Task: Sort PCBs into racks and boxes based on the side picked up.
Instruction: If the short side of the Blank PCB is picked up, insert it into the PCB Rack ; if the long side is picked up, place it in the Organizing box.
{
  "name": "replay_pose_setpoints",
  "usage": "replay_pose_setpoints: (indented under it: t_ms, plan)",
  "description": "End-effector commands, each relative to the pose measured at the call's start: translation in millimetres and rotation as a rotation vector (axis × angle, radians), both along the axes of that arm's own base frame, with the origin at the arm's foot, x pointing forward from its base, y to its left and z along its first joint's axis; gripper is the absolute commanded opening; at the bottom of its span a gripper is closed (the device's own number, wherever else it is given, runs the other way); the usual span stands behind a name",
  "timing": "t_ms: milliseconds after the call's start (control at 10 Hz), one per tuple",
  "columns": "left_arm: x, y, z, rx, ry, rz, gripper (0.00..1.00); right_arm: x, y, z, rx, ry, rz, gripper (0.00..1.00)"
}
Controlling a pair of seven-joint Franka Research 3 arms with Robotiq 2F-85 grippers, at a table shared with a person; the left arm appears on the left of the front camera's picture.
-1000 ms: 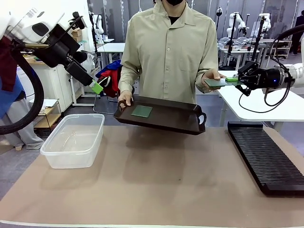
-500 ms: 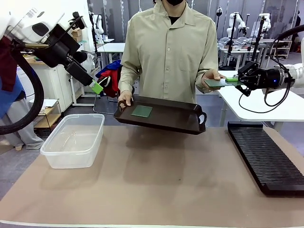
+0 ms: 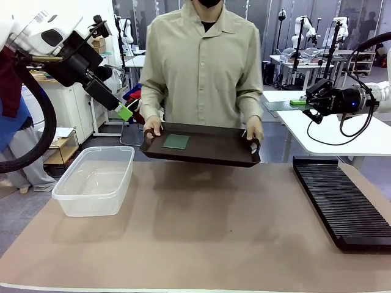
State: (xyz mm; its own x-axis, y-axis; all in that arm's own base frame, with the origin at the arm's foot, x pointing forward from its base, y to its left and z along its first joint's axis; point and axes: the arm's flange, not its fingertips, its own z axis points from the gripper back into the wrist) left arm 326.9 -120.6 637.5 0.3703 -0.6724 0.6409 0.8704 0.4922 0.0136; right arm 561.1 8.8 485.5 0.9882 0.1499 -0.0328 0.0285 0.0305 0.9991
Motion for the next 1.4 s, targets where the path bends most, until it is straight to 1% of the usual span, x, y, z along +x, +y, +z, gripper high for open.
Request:
replay_pose_setpoints:
  t_ms: [0, 700, 800, 900, 1000, 1100, 1300]
  plan:
    - [-0.4, -0.3, -1.4, 0.002, -0.01, -0.001, 1.0, -0.4, 0.3, -0.3, 0.004, -0.001, 0.002, 0.0]
    - [-0.4, -0.3, -1.4, 0.002, -0.01, -0.001, 1.0, -0.4, 0.3, -0.3, 0.004, -0.001, 0.002, 0.0]
    - [-0.4, -0.3, -1.4, 0.002, -0.01, -0.001, 1.0, 0.0, 0.0, 0.0, 0.0, 0.0, 0.0, 0.02]
    - [-0.4, -0.3, -1.4, 0.002, -0.01, -0.001, 1.0, -4.9, -5.7, 7.8, 0.011, -0.11, 0.048, 0.02]
    - [-0.4, -0.3, -1.4, 0.002, -0.01, -0.001, 1.0, -12.6, -16.5, 22.4, 0.04, -0.228, 0.115, 0.02]
    - [-0.4, -0.3, -1.4, 0.002, -0.01, -0.001, 1.0, -19.9, -23.8, 30.9, 0.061, -0.351, 0.136, 0.02]
    - [-0.4, -0.3, -1.4, 0.002, -0.01, -0.001, 1.0, -29.5, -44.2, 50.0, 0.077, -0.534, 0.152, 0.02]
